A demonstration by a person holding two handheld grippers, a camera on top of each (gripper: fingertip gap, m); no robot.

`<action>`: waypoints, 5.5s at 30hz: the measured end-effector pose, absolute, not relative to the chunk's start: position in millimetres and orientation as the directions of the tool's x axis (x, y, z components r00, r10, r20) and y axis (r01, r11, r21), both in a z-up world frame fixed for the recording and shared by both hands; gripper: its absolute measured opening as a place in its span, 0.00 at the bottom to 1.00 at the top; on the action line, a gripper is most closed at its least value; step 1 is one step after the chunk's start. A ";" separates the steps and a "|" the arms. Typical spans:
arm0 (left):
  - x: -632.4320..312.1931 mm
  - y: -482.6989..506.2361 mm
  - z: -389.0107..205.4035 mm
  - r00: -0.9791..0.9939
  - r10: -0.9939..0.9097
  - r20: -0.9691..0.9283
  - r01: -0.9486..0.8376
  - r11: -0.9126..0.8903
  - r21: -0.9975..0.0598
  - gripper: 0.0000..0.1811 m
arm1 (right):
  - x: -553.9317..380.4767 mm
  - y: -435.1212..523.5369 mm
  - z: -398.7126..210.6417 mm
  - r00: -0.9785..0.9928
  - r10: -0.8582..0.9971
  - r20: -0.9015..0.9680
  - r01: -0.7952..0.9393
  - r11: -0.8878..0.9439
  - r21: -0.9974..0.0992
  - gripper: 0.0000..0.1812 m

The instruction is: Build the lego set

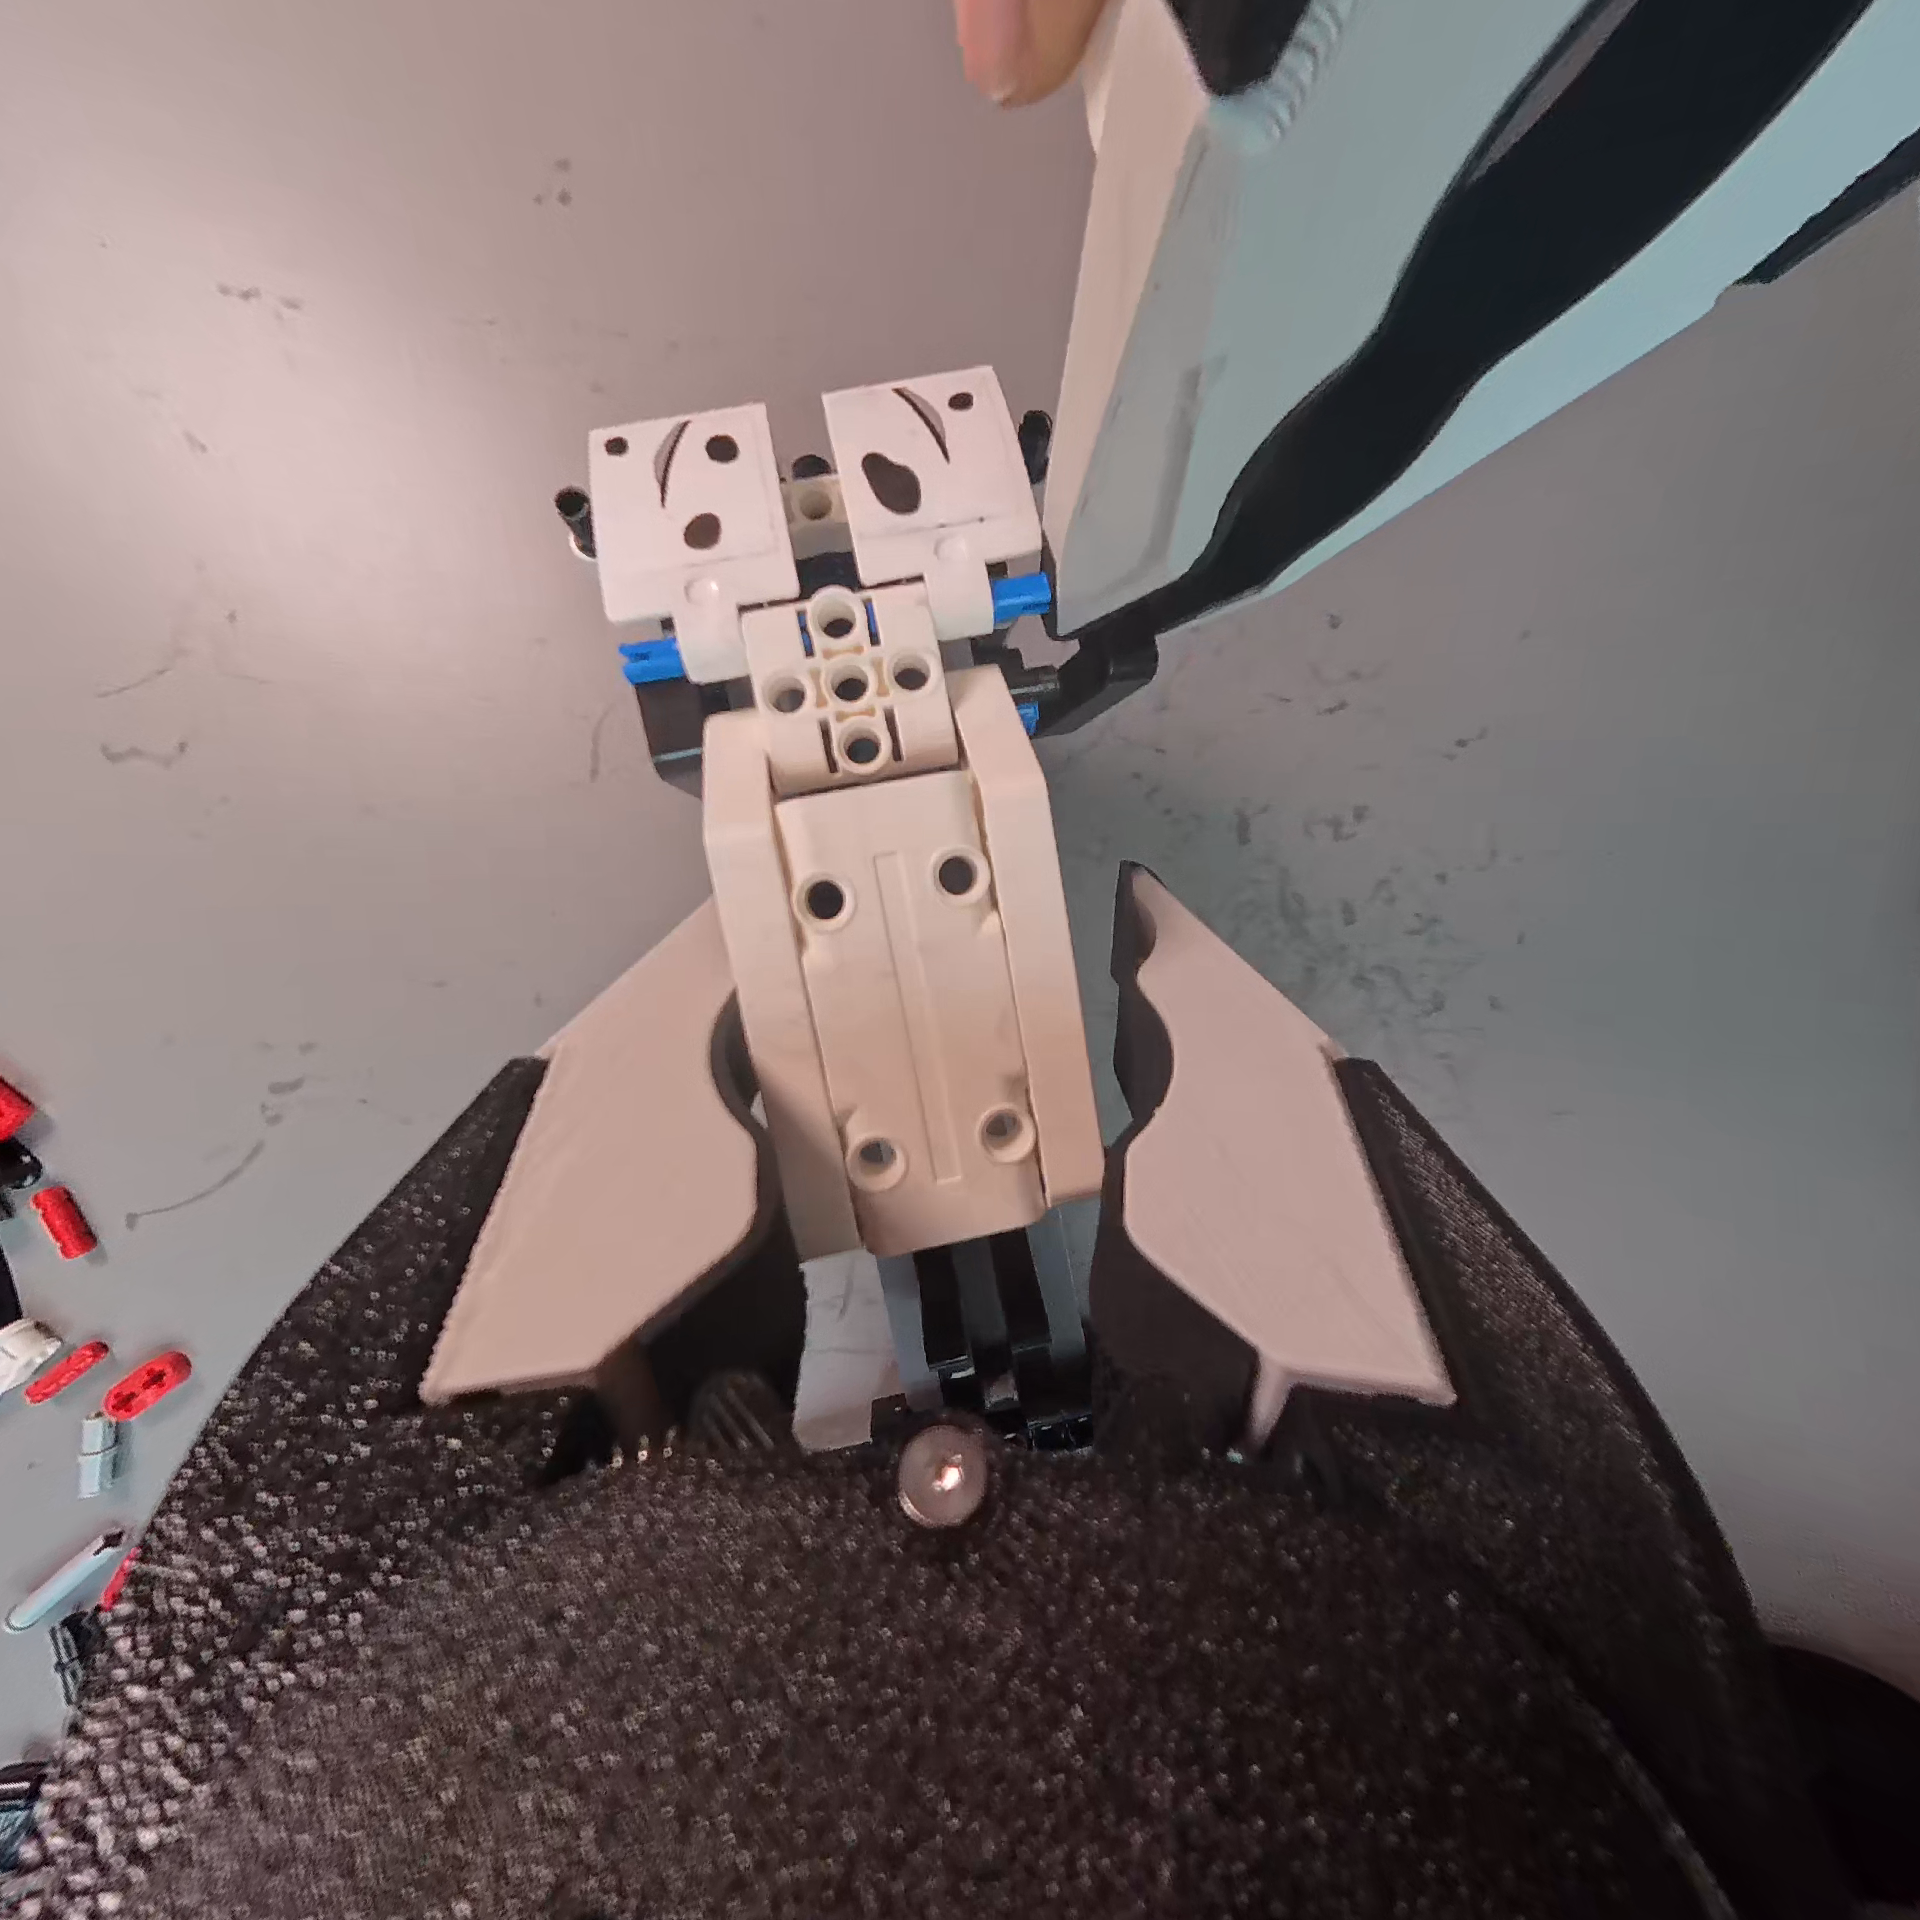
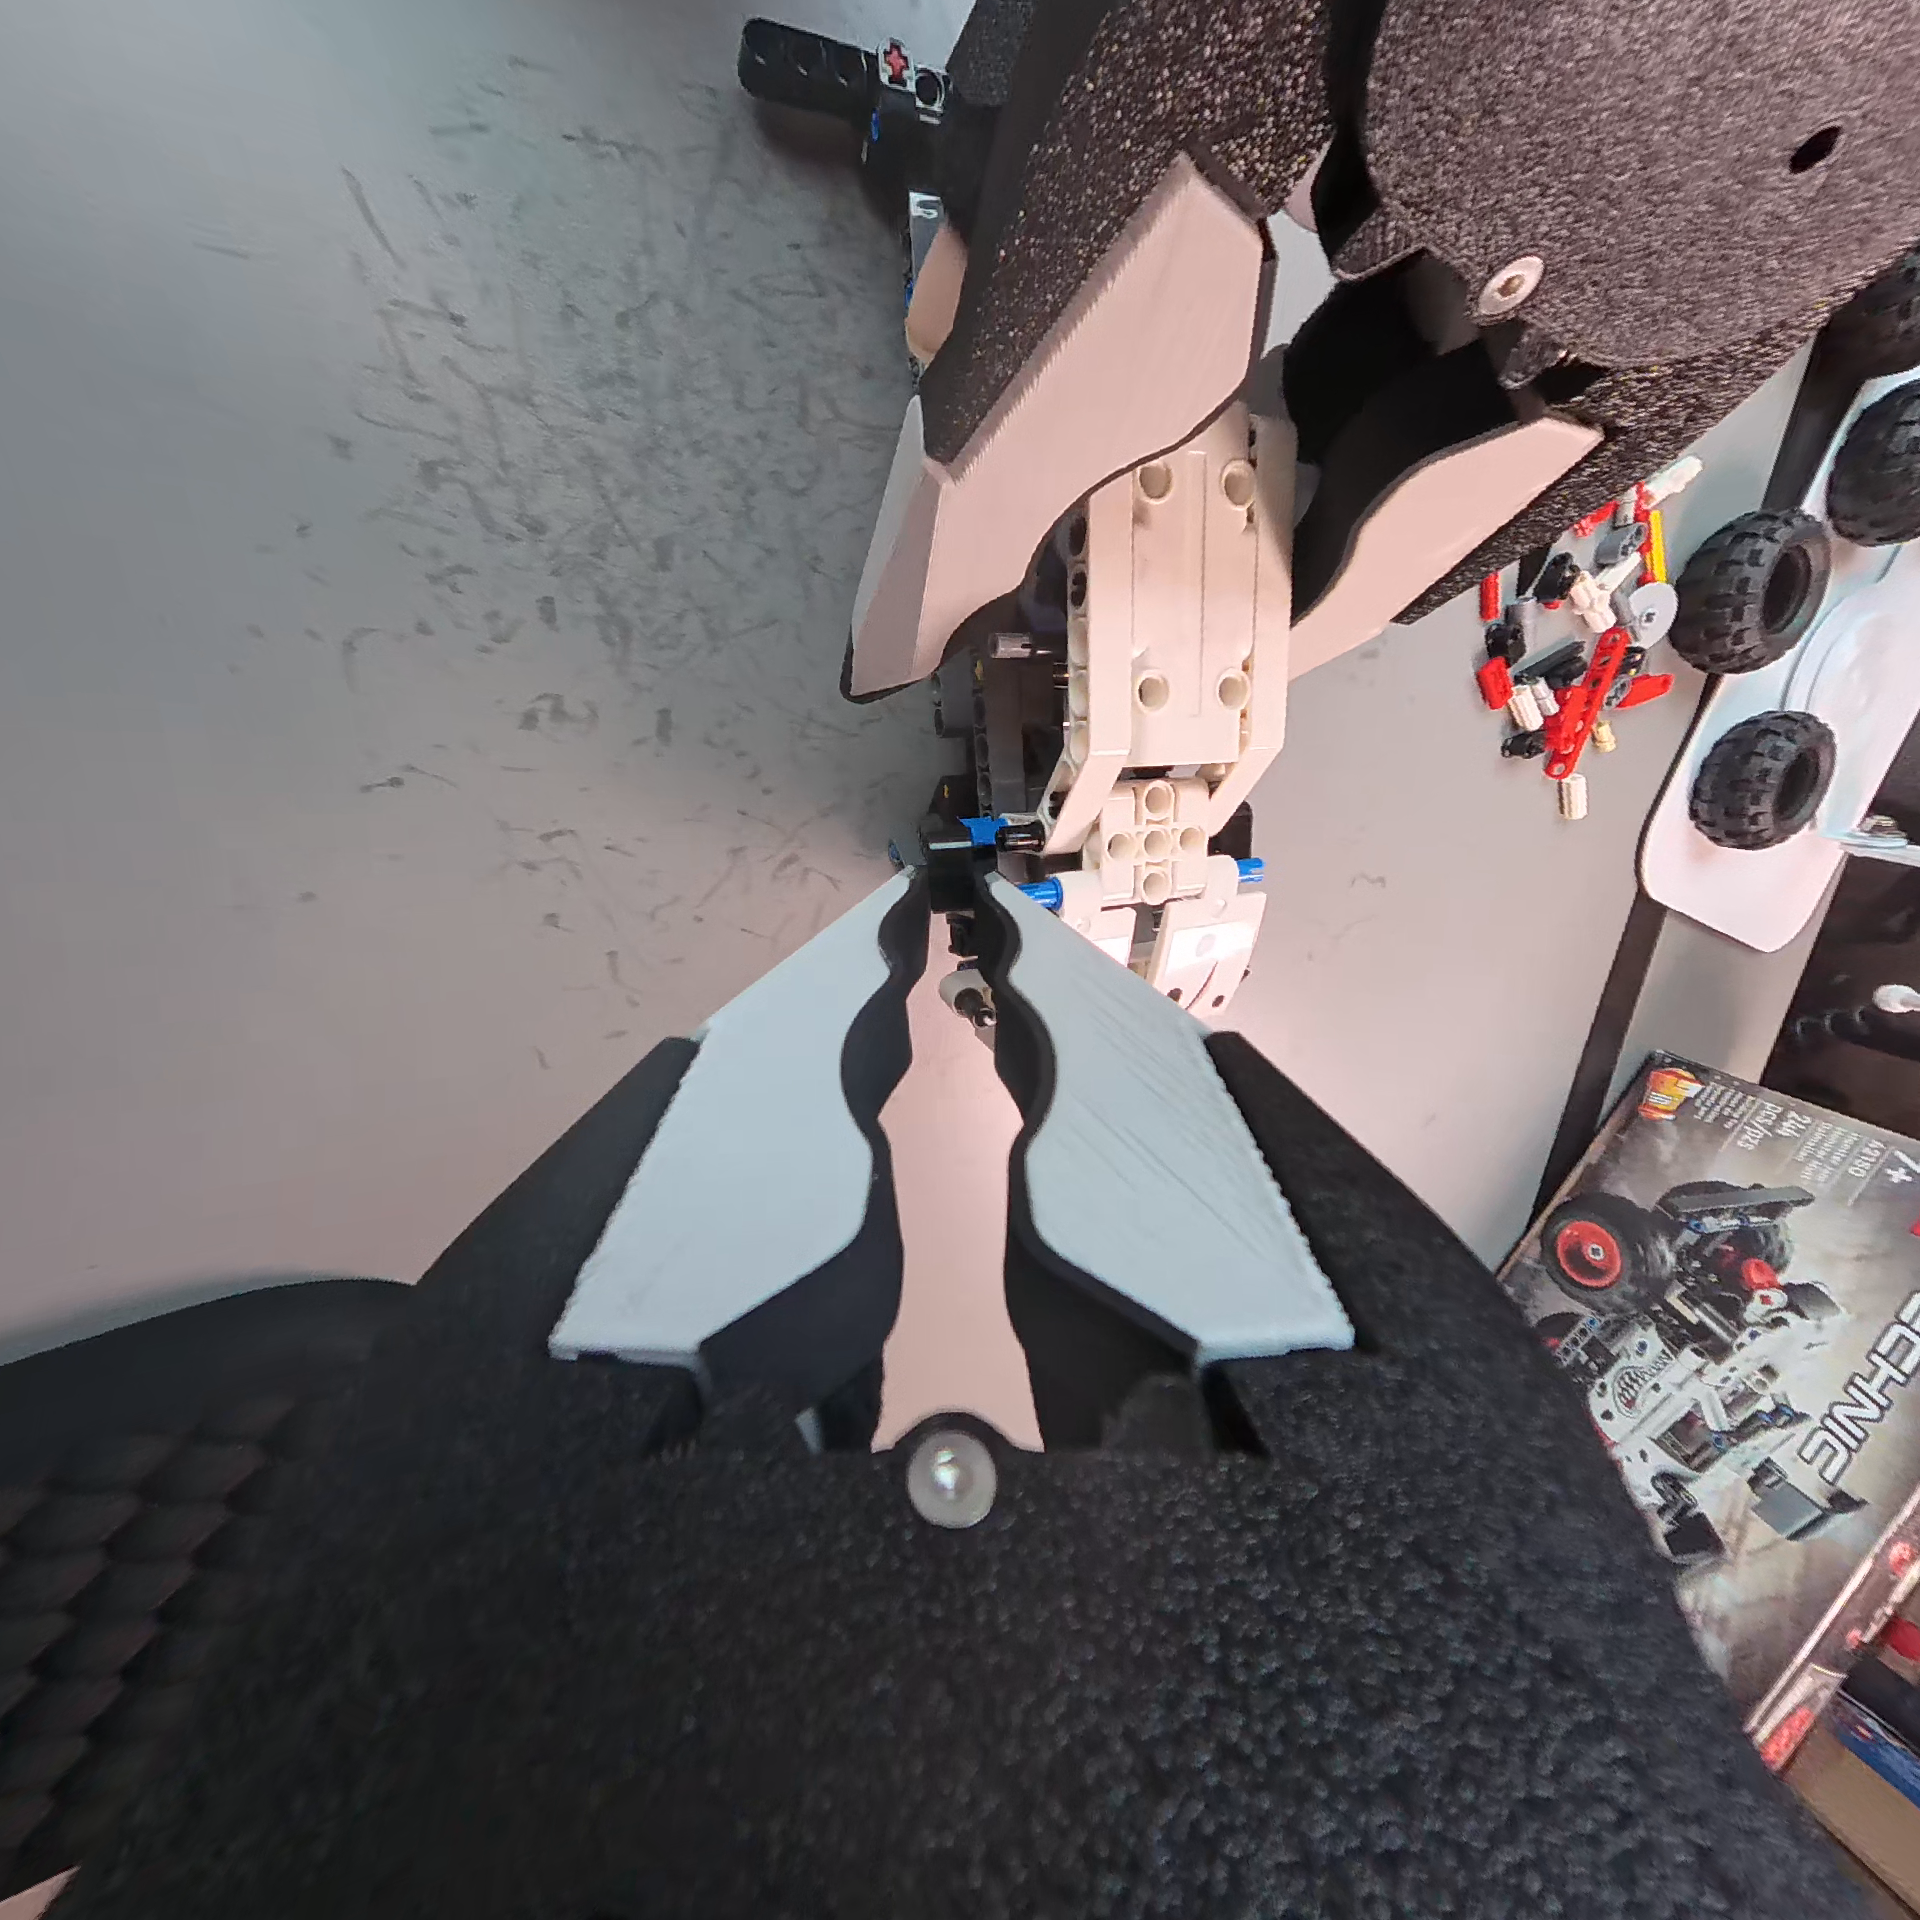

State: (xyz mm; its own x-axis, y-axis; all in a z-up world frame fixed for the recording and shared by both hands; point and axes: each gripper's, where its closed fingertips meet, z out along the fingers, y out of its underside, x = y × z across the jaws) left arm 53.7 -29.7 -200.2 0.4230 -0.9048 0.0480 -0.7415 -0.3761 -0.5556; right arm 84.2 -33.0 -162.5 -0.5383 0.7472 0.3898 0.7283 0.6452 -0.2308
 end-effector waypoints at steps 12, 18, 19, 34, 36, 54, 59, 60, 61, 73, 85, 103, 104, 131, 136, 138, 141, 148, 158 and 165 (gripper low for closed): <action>55.5 -30.2 -199.3 0.435 -0.898 0.069 -0.729 -0.396 -0.558 0.36 | 86.6 -30.8 -157.9 -0.503 0.717 0.483 0.715 0.659 -0.232 0.05; 57.4 -30.3 -198.9 0.437 -0.896 0.075 -0.723 -0.400 -0.563 0.36 | 87.1 -30.3 -155.7 -0.483 0.729 0.485 0.716 0.648 -0.260 0.05; 57.4 -30.8 -199.0 0.435 -0.898 0.075 -0.724 -0.398 -0.563 0.36 | 87.0 -31.1 -155.6 -0.482 0.731 0.483 0.714 0.647 -0.266 0.05; 57.1 -30.6 -200.1 0.434 -0.899 0.053 -0.734 -0.387 -0.559 0.38 | 85.3 -28.7 -156.2 -0.403 0.724 0.559 0.662 0.653 -0.368 0.05; 57.1 -30.7 -200.2 0.433 -0.900 0.052 -0.734 -0.385 -0.560 0.38 | 85.0 -28.5 -156.2 -0.402 0.718 0.569 0.657 0.659 -0.367 0.05; 57.6 -31.8 -200.0 0.417 -0.908 0.038 -0.738 -0.363 -0.569 0.37 | 84.2 -26.0 -151.5 -0.281 0.590 0.757 0.578 0.734 -0.358 0.04; 58.6 -31.6 -199.5 0.422 -0.905 0.056 -0.725 -0.374 -0.579 0.37 | 84.6 -25.0 -151.1 -0.225 0.560 0.797 0.558 0.745 -0.365 0.04; 58.6 -31.6 -199.4 0.423 -0.904 0.060 -0.722 -0.376 -0.580 0.37 | 84.6 -24.7 -150.9 -0.216 0.542 0.812 0.553 0.753 -0.356 0.04; 58.7 -31.5 -199.3 0.425 -0.903 0.063 -0.720 -0.379 -0.582 0.37 | 84.6 -24.3 -150.9 -0.209 0.520 0.828 0.549 0.763 -0.341 0.04; 57.7 -30.7 -197.9 0.437 -0.897 0.069 -0.719 -0.395 -0.572 0.38 | 84.3 -22.4 -149.8 -0.095 0.359 0.929 0.474 0.837 -0.275 0.03; 70.0 -14.5 -188.7 0.477 -0.878 0.030 -0.679 -0.390 -0.622 0.50 | 80.3 -20.6 -149.7 -0.075 0.270 0.960 0.460 0.864 -0.207 0.03; 73.1 -3.2 -189.6 0.555 -0.832 0.023 -0.646 -0.448 -0.618 0.47 | 81.1 -15.1 -148.0 -0.001 0.323 0.946 0.458 0.842 -0.287 0.03; 73.3 -2.6 -189.6 0.559 -0.829 0.022 -0.643 -0.451 -0.619 0.47 | 81.3 -14.4 -148.0 0.003 0.332 0.943 0.459 0.838 -0.296 0.03; 77.0 1.7 -189.7 0.616 -0.787 0.013 -0.605 -0.484 -0.633 0.48 | 85.6 -10.4 -150.1 0.130 0.545 0.829 0.461 0.707 -0.537 0.03; 76.1 5.8 -187.9 0.641 -0.767 0.032 -0.567 -0.501 -0.654 0.42 | 85.4 -10.9 -150.0 0.134 0.545 0.827 0.460 0.705 -0.540 0.03; 75.4 6.6 -188.0 0.645 -0.763 0.025 -0.570 -0.503 -0.650 0.41 | 85.6 -11.1 -150.1 0.142 0.563 0.814 0.456 0.693 -0.558 0.03; 75.1 6.6 -188.3 0.649 -0.761 0.023 -0.569 -0.505 -0.649 0.41 | 85.8 -11.1 -150.0 0.152 0.580 0.801 0.452 0.680 -0.578 0.03; 75.3 3.8 -188.3 0.632 -0.775 0.023 -0.579 -0.492 -0.650 0.40 | 86.7 -13.1 -149.9 0.133 0.694 0.707 0.403 0.614 -0.679 0.04; 84.8 -14.0 -188.4 0.537 -0.843 0.036 -0.638 -0.434 -0.636 0.40 | 86.1 -14.3 -135.9 -0.215 0.960 0.179 0.400 0.254 -0.881 0.41; 89.1 -23.0 -188.8 0.496 -0.868 0.036 -0.666 -0.406 -0.626 0.40 | 76.1 -20.8 -157.2 -0.447 0.893 0.052 0.563 0.327 -0.759 0.41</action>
